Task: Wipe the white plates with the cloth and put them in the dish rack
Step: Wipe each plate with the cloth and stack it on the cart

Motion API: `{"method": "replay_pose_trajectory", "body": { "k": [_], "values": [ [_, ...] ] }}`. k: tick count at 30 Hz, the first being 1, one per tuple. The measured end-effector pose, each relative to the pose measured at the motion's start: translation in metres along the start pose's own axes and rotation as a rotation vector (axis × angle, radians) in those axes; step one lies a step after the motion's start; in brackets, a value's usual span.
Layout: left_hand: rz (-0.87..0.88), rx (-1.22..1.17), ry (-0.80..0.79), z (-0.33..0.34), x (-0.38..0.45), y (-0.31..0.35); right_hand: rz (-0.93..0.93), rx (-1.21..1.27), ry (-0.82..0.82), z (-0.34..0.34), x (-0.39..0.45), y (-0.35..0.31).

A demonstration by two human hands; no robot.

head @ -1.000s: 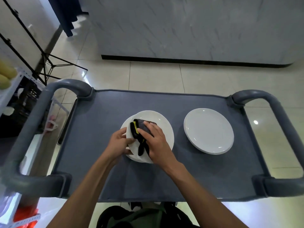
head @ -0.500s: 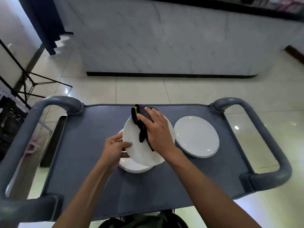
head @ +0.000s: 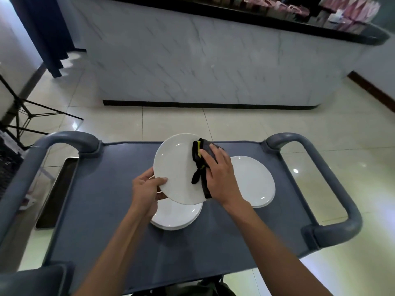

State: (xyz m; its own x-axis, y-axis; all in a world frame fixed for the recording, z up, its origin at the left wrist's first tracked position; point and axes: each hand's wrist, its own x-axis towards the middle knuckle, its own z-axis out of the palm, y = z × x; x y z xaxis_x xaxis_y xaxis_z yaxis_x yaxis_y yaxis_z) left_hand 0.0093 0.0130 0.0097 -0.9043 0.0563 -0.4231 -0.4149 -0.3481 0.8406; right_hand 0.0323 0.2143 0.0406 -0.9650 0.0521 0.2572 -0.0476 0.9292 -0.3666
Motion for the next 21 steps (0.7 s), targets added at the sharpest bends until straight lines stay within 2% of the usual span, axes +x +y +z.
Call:
{"method": "replay_pose_trajectory", "body": {
  "k": [14,18,21],
  "values": [
    [0.04,0.024,-0.001,0.014,0.012,0.007,-0.097,0.189,-0.08,0.019,-0.043,-0.03],
    [0.045,0.005,-0.001,0.018,0.012,0.008,-0.137,0.166,-0.039,0.012,-0.045,-0.021],
    [0.047,0.01,0.001,0.017,0.014,0.012,-0.086,0.129,-0.001,0.01,-0.041,-0.012]
  ]
}}
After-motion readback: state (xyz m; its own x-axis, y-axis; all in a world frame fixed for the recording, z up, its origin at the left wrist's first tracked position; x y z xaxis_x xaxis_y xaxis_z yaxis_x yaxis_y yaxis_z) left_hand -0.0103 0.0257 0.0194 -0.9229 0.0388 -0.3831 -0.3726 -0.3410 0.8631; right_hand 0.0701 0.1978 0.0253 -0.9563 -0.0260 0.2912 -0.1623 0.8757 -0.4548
